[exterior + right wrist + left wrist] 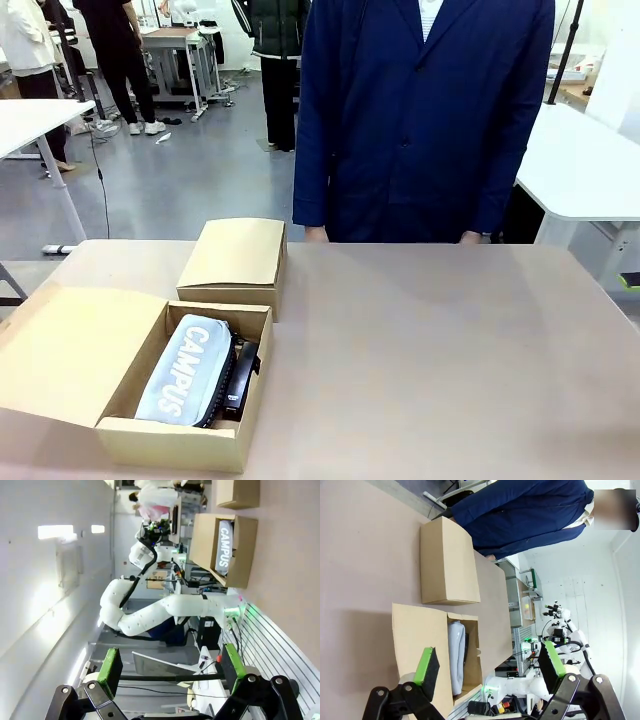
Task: Place items inside the box.
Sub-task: Close the lid of the Mailer Box closest to the robot.
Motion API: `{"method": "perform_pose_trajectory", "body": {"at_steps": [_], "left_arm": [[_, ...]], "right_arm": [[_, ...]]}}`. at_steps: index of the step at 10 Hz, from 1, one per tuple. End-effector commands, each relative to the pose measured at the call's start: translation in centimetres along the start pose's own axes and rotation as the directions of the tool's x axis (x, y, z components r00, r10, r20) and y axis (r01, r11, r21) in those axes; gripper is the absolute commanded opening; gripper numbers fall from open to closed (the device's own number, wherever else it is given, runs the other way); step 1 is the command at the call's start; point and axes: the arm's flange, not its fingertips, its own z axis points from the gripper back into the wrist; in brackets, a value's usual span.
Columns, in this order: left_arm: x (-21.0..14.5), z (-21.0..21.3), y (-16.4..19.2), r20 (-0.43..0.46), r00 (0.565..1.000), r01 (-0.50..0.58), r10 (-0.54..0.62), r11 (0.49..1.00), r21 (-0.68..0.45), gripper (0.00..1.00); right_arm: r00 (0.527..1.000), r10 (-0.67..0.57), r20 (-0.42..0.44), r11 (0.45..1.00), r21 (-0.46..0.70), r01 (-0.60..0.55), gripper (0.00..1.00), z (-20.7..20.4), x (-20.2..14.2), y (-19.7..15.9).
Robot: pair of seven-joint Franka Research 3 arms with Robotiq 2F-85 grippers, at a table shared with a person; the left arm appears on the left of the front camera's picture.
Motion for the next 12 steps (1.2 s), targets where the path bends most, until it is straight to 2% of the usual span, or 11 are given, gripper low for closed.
{"method": "perform_pose_trajectory", "body": {"at_steps": [1,9,10,11,12], "left_arm": [[-0.1,0.0,-0.1,0.003,1.000,0.019,-0.018,1.000,-0.017,1.00],[0.0,0.0,0.0,0.000,1.000,0.000,0.000,1.000,0.000,1.00],[-1.3,0.9,-1.2,0.092,0.913,0.401,-0.396,0.916,-0.033,1.00],[-2.1,0.6,-1.8,0.166,0.800,0.590,-0.576,0.807,-0.043,1.00],[-2.7,-0.3,-2.9,0.161,0.751,0.659,-0.640,0.743,-0.117,1.00]], "right_arm": [[1.000,0.027,-0.015,1.000,-0.008,-0.027,1.00,0.3,-0.2,-0.1],[1.000,0.027,-0.015,1.000,-0.008,-0.027,1.00,0.3,-0.2,-0.1],[1.000,0.027,-0.015,1.000,-0.008,-0.027,1.00,0.3,-0.2,-0.1],[1.000,0.027,-0.015,1.000,-0.008,-0.027,1.00,0.3,-0.2,-0.1],[1.000,0.027,-0.015,1.000,-0.008,-0.027,1.00,0.3,-0.2,-0.1]]}}
